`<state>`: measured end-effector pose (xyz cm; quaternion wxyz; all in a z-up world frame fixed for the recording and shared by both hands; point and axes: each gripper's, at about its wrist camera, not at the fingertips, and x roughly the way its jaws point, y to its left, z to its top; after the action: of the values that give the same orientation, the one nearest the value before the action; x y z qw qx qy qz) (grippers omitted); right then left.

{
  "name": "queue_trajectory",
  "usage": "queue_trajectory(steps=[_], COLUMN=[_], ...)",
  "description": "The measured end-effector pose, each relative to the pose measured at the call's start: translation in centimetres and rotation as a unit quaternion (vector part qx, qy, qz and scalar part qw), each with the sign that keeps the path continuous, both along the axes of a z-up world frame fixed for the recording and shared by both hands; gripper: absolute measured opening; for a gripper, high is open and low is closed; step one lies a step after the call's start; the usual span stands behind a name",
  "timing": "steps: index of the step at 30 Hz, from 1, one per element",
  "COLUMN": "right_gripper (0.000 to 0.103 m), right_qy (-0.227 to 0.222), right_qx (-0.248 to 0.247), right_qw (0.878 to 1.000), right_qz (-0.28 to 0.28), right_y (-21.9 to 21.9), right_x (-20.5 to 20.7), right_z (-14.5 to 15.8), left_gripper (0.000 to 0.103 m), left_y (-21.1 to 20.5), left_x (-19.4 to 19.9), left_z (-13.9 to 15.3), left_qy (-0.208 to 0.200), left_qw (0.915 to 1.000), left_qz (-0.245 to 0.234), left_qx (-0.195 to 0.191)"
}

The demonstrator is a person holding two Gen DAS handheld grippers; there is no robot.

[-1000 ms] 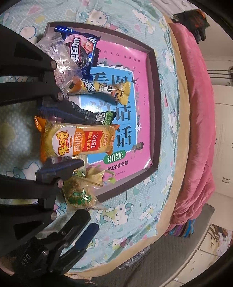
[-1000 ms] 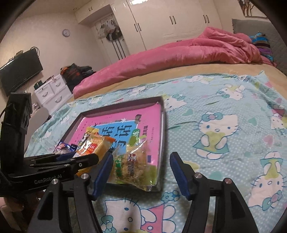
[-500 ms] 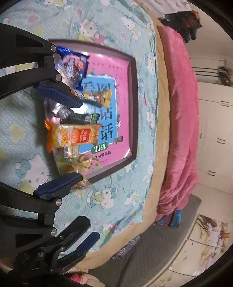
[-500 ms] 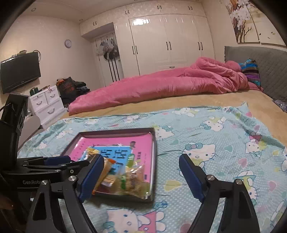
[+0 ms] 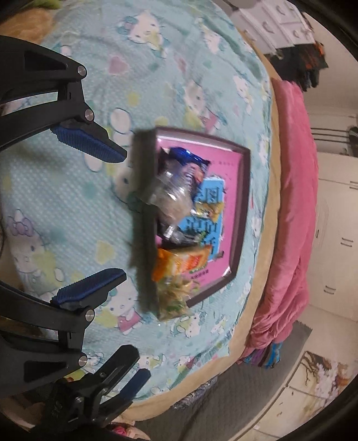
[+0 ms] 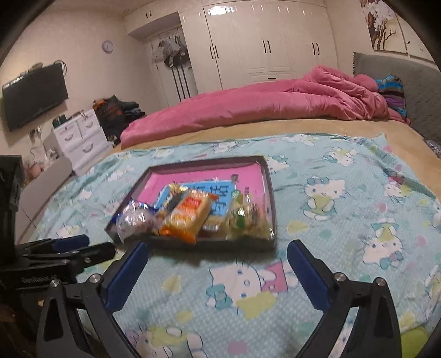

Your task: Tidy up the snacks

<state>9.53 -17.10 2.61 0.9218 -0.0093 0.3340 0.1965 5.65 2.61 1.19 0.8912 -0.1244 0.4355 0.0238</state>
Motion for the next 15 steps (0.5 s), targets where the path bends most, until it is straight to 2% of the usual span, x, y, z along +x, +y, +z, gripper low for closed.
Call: queue_trajectory(steps=[6, 15], right_gripper=[0.102, 0.102], right_qy=[-0.002, 0.001], right_qx=[-0.019, -0.017], right_qw=[1.000, 1.000], right_qz=[-0.004, -0.010], right_y=[0.2, 0.0], right_x=[-1.9, -2.0], right_z=[-0.4, -0.7], left_gripper=[0.080, 0.080], left_y=[0.2, -0.4], left_x=[-0.9, -1.3], left_z=[-0.5, -0.2], left_qy=[-0.002, -0.004], left_qw=[0.9999, 1.0000], left_qz=[0.006, -0.002], left_qx=[-0.010, -0.006])
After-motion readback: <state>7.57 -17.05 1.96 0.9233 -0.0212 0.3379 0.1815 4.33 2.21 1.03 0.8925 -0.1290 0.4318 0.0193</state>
